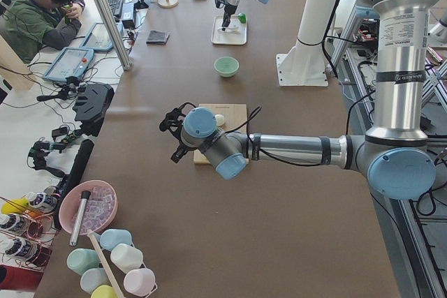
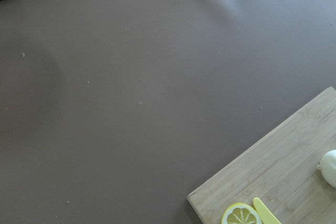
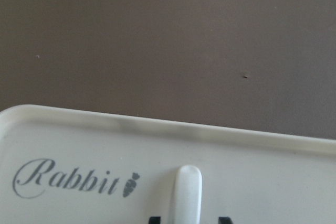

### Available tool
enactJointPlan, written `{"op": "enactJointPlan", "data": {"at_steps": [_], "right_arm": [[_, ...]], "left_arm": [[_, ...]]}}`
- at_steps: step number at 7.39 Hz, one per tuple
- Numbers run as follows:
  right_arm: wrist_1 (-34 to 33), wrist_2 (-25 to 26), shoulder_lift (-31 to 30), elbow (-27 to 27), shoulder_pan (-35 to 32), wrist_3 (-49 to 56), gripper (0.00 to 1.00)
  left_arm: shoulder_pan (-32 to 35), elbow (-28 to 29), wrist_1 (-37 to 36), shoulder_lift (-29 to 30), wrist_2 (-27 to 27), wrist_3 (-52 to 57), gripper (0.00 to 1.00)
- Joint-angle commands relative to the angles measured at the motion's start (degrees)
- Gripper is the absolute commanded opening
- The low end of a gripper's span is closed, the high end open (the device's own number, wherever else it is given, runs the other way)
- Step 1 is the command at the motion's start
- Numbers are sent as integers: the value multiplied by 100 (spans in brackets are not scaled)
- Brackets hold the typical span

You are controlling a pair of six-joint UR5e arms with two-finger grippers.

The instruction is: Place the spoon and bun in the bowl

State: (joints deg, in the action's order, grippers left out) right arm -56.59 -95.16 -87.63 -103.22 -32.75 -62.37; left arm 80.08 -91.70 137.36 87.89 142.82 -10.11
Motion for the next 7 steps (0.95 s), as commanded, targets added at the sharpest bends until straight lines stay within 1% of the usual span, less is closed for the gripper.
{"op": "enactJointPlan", "data": {"at_steps": [1,2,4,5,6,7], "right_arm": [[-10,94,-9,13,75,-47,22],[-123,155,17,-22,102,-108,0],[-562,218,218,-250,128,-118,0],[-1095,209,594,-347,137,-292,0],[-1831,235,1268,-304,250,-946,0],[-2630,366,1953,-278,451,-1492,0]], "left_arm": [[-1,3,10,0,0,0,98],[-9,3,45,0,0,-9,98],[-10,3,45,-9,0,-9,98],[-10,3,54,-18,0,0,98],[-10,3,54,-35,0,-9,98],[-18,47,63,-35,0,0,98]]}}
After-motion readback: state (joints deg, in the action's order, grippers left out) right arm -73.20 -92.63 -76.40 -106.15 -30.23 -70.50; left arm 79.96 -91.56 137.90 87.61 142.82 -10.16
